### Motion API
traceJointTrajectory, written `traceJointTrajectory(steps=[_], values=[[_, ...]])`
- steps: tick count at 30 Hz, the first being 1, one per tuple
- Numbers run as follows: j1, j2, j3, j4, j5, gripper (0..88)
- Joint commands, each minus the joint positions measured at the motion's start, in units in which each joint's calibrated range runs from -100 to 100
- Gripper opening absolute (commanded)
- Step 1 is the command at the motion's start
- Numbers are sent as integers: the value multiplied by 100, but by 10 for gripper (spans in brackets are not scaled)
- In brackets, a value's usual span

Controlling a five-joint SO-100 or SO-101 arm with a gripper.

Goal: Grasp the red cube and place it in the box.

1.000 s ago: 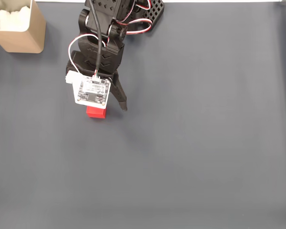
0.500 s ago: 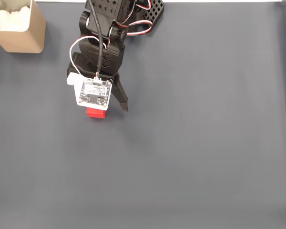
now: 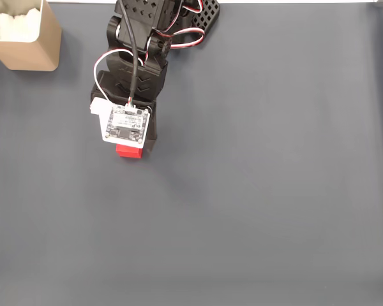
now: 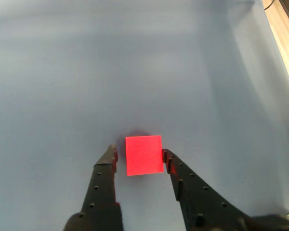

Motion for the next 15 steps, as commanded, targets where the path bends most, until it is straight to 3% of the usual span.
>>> traceJointTrajectory(steps=[1, 15], values=[[-56, 11, -179, -42, 15, 161], [-63, 54, -306, 32, 24, 53]])
